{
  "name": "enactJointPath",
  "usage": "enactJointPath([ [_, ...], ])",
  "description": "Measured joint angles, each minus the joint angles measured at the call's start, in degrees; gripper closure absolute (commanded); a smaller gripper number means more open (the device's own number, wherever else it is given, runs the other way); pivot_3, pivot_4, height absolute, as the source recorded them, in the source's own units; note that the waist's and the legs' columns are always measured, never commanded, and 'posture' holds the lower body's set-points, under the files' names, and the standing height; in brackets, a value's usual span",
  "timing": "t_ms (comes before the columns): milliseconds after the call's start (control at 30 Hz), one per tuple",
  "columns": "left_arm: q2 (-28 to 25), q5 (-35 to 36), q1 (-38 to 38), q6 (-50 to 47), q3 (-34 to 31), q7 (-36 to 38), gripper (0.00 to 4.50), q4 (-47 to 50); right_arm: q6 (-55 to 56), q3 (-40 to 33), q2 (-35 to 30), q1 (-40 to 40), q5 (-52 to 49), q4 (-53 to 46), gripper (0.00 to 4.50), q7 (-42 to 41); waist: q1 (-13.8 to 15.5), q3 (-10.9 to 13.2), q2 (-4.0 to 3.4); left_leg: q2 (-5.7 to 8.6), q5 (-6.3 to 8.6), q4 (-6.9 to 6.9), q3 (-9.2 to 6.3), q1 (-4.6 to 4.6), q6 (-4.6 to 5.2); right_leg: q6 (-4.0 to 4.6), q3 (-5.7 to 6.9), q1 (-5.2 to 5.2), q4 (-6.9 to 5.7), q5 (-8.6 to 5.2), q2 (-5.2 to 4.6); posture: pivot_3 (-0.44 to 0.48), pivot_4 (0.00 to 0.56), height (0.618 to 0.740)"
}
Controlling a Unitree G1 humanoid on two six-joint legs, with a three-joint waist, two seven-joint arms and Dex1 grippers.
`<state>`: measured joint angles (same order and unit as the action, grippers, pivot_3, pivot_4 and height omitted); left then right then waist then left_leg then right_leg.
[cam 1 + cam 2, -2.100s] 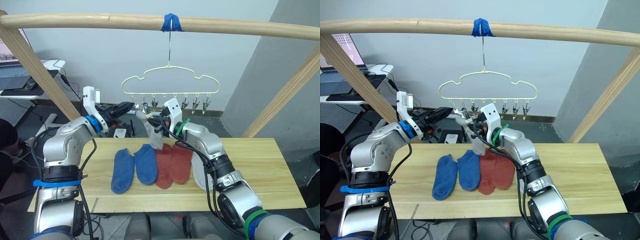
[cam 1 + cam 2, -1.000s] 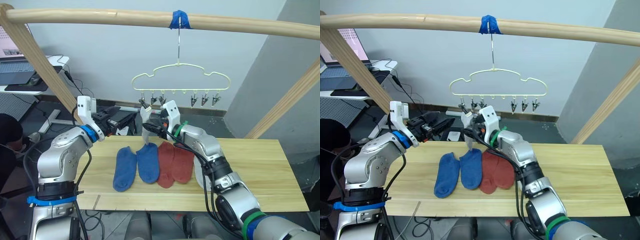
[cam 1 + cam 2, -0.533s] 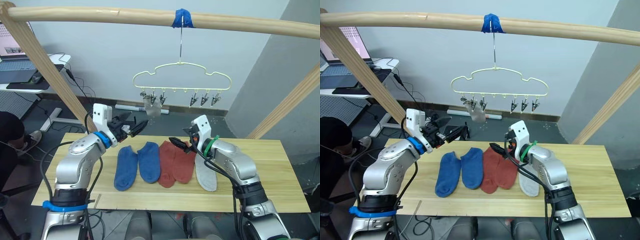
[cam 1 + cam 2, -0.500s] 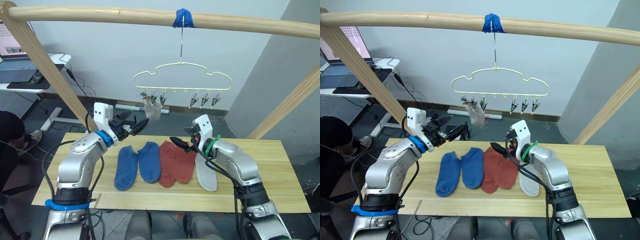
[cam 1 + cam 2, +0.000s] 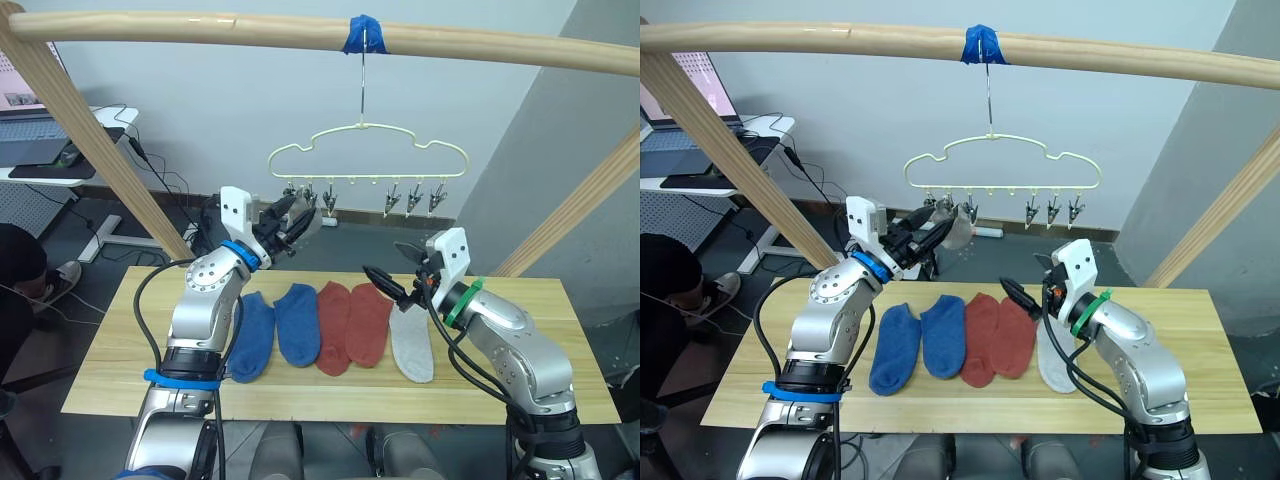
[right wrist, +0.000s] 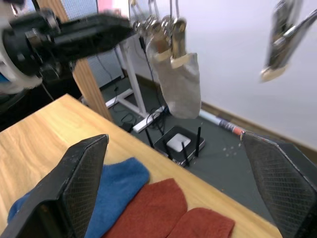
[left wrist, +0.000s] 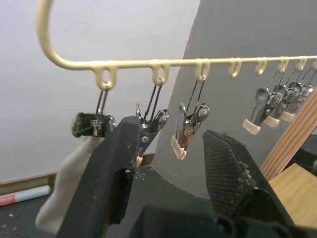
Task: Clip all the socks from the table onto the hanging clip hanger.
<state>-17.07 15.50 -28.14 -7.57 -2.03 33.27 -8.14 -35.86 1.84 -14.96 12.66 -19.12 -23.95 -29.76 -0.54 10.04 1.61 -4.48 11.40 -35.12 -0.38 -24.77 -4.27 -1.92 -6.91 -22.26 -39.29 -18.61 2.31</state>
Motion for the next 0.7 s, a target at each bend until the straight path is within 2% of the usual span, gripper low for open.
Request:
enactJointPath([
  [700,4.08,-2.16,-5.42,7.3,-0.17,-2.79,2.12,-13.08,0.1,1.12,-0.72,6.17,-3.93,-5.14,0.0,0.67,-0.01,0.02,0.01,0.01,0.0,-0.07,-0.03,0.0,0.0,0.0,0.03,0.02,-0.06,0.0,0.0,-0.01,0.179,0.74],
])
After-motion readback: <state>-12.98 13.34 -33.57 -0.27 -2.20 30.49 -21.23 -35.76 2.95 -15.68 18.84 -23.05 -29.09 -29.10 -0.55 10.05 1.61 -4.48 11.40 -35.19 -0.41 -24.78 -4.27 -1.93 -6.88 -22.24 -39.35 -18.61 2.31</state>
